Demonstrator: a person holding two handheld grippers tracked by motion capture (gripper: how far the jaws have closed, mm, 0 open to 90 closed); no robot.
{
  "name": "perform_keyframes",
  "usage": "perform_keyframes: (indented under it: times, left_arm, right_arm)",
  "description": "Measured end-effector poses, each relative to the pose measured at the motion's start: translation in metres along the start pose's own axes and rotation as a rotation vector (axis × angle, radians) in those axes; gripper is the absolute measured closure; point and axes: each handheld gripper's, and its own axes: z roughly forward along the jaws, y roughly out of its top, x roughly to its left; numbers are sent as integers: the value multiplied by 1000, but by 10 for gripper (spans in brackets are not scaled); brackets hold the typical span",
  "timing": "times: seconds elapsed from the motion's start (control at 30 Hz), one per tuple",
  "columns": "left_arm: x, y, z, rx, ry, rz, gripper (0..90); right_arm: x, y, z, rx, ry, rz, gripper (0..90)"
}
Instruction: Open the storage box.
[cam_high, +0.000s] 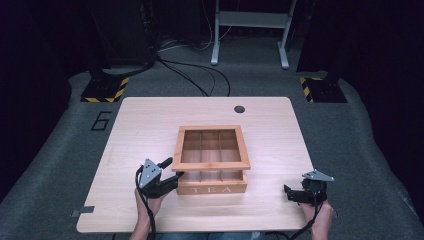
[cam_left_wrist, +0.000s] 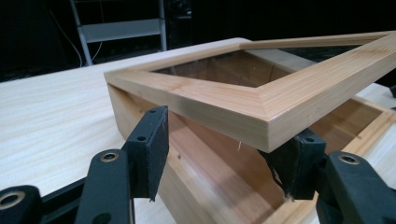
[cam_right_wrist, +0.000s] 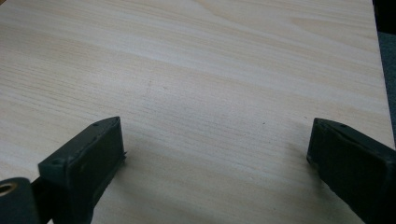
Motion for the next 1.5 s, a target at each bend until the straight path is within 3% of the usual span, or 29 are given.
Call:
perform_keyframes:
  times: [0.37, 0.63, 0.93, 1.17, 1.23, 1.37, 1.5]
  left_arm:
    - [7, 25, 2, -12, -15, 37, 443]
    - [8, 31, 5, -34, 18, 54, 503]
    - [6, 36, 5, -62, 63, 108, 551]
    - [11, 46, 5, -48, 56, 99, 578]
    - [16, 54, 5, -44, 30, 65, 594]
    - [19, 62, 5, -19, 31, 81, 597]
    - [21, 68, 7, -14, 28, 72, 598]
  right_arm:
    - [0, 0, 0, 5, 1, 1, 34]
    - [0, 0, 0, 5, 1, 0, 34]
    - [0, 0, 0, 1, 2, 1, 35]
    - [0, 0, 0, 1, 2, 1, 35]
    - [0, 0, 0, 5, 2, 1, 35]
    - [0, 0, 0, 4, 1, 2, 34]
    - [0, 0, 0, 2, 2, 2, 34]
